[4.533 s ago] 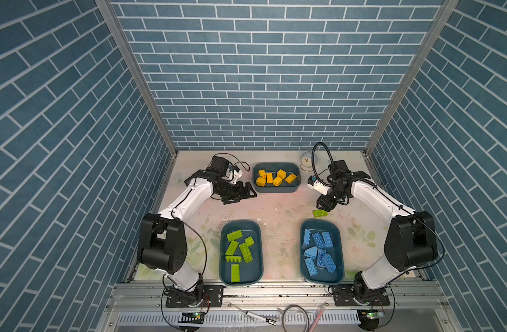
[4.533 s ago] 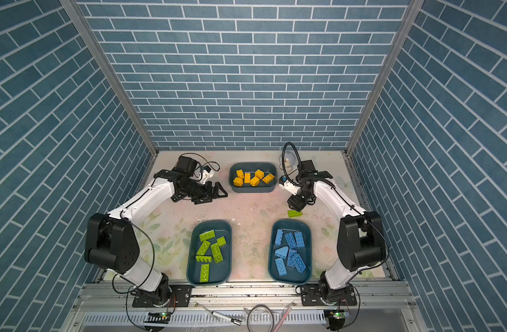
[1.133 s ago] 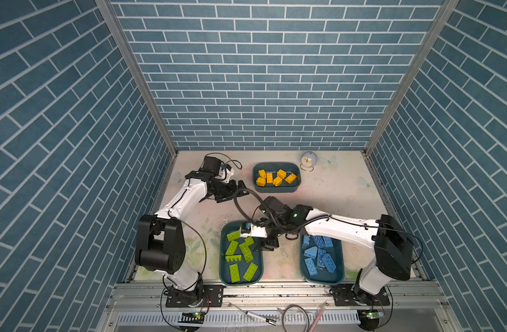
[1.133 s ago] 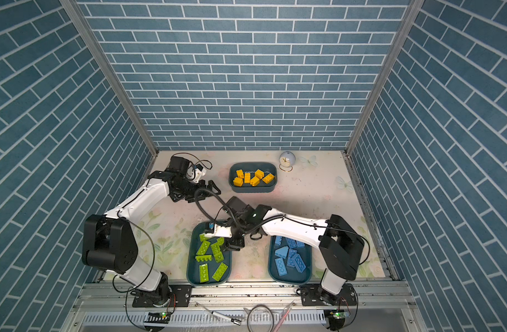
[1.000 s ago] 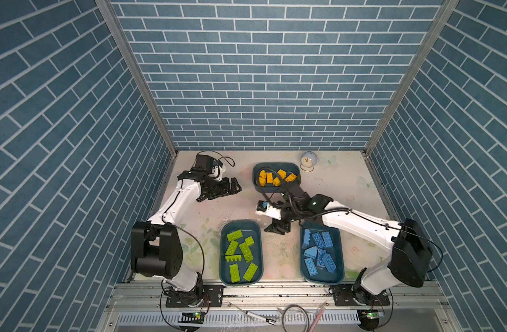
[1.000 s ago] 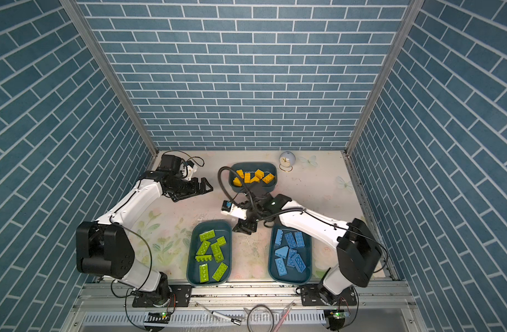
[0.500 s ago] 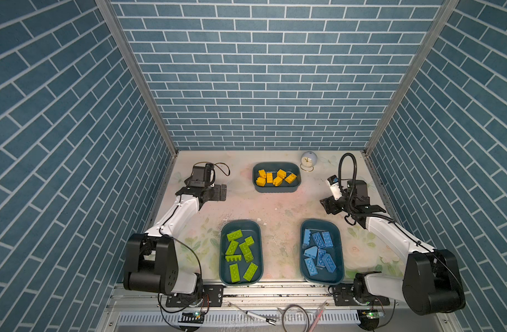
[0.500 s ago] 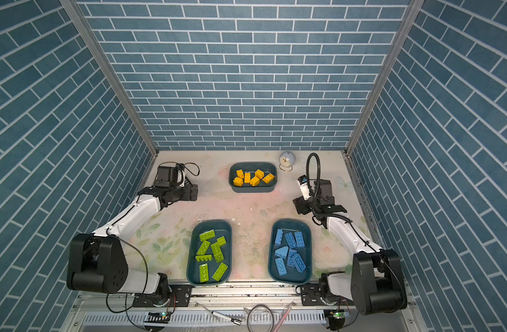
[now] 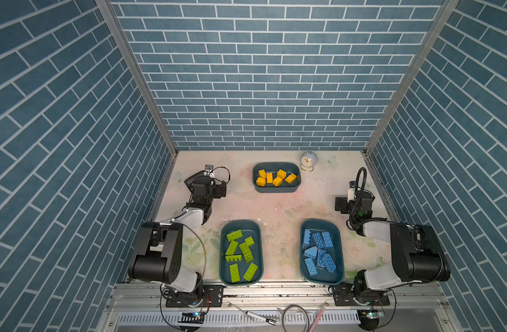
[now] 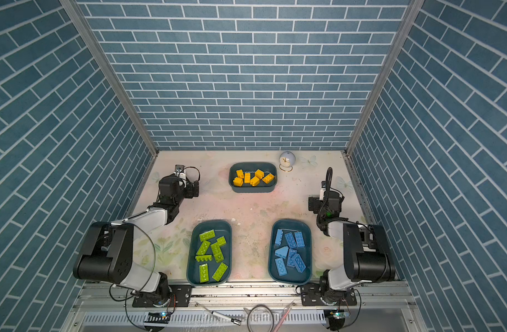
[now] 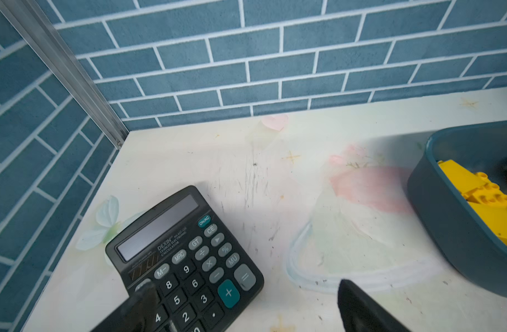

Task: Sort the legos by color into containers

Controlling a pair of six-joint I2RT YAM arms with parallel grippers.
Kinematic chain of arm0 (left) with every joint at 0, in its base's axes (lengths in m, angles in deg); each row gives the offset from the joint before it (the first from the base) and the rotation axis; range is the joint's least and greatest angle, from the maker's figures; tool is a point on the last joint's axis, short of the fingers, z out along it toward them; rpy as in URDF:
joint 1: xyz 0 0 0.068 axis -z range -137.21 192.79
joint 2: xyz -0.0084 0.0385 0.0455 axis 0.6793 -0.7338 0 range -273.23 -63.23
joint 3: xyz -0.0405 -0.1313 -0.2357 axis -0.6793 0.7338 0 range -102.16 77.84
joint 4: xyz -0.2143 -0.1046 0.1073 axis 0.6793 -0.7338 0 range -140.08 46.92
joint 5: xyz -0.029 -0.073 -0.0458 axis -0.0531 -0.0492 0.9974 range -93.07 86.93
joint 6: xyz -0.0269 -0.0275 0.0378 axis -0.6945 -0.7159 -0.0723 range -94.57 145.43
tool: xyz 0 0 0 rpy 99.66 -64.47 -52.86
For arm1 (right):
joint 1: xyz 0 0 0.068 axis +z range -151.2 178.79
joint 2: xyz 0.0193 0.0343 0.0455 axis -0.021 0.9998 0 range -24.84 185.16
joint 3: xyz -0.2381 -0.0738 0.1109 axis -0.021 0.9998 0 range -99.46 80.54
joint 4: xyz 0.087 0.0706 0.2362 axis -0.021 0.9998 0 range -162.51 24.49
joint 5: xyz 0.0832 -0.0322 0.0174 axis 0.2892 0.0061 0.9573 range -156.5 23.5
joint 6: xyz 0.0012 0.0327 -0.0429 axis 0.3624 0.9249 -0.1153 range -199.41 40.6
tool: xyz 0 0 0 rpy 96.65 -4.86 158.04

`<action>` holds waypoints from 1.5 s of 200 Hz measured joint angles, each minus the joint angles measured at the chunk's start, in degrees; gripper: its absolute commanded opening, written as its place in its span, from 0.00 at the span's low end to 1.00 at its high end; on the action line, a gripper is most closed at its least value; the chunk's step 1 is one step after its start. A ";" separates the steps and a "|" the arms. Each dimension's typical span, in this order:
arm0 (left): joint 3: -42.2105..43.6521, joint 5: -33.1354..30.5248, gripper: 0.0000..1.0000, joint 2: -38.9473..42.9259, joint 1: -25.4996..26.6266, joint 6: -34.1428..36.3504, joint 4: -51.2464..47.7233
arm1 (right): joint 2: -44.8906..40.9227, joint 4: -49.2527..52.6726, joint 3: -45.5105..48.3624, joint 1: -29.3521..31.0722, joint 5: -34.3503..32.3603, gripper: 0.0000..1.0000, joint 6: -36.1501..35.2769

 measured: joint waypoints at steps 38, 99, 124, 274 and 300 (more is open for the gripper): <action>5.70 -0.98 1.00 -0.83 0.00 -0.09 8.04 | 1.27 -8.28 3.34 -1.07 1.79 0.99 0.48; 9.90 -0.68 1.00 13.94 -0.07 0.22 6.64 | 2.27 -12.57 4.20 -1.25 1.20 0.99 1.70; 11.58 -0.37 1.00 16.98 -1.11 0.24 6.03 | 2.27 -13.25 4.20 -1.25 -1.68 0.99 2.73; 17.22 1.86 1.00 1.92 -3.98 0.90 15.15 | 2.27 -14.36 4.22 -1.29 -6.71 0.99 4.50; 17.00 2.16 1.00 0.66 -3.98 0.92 16.15 | 2.27 -14.34 4.22 -1.31 -6.64 0.99 4.50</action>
